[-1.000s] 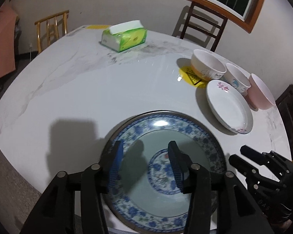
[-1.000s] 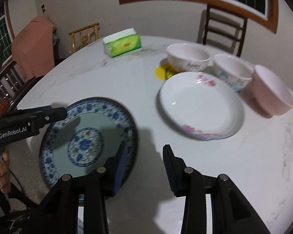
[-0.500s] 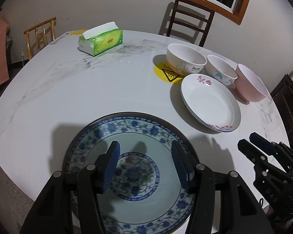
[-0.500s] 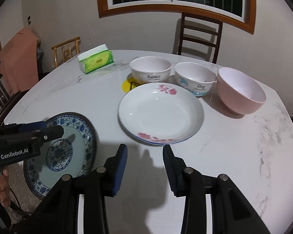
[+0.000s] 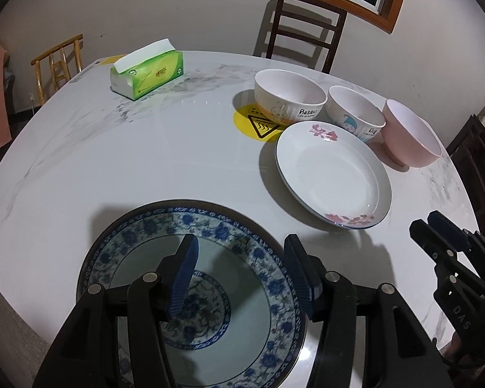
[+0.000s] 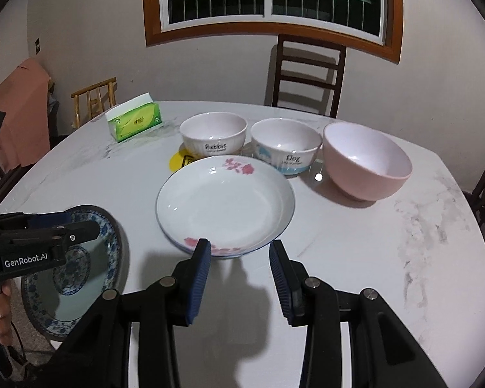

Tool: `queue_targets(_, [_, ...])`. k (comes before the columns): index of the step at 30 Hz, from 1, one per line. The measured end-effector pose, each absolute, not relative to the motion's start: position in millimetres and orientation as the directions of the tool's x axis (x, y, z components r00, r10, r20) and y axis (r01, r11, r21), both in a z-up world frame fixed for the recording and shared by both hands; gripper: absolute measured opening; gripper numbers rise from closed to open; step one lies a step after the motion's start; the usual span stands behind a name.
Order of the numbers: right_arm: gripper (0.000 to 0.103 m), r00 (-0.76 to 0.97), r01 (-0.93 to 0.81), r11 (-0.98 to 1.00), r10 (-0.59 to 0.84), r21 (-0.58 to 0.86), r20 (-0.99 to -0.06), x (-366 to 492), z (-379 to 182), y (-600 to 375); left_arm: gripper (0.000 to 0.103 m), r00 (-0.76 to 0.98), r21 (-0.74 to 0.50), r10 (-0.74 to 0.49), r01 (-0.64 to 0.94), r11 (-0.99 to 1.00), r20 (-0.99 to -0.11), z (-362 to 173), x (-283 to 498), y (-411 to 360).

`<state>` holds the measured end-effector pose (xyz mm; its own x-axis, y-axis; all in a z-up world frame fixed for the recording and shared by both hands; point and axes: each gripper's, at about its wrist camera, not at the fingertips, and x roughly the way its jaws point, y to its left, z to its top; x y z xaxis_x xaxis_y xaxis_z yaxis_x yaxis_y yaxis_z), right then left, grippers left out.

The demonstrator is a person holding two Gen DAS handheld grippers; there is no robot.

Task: Organize plates and bowls
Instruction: 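Move the left tool toward the white plate with pink flowers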

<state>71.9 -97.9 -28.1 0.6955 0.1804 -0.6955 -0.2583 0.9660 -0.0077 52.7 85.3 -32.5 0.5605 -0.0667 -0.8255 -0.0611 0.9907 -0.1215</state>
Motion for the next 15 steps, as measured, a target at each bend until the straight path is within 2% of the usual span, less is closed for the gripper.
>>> queue_targets(15, [0.038,0.667,-0.227,0.974,0.173,0.023,-0.725,111,-44,-123,0.051,0.552,-0.102,-0.063,-0.041,0.994,-0.831,-39,93,72])
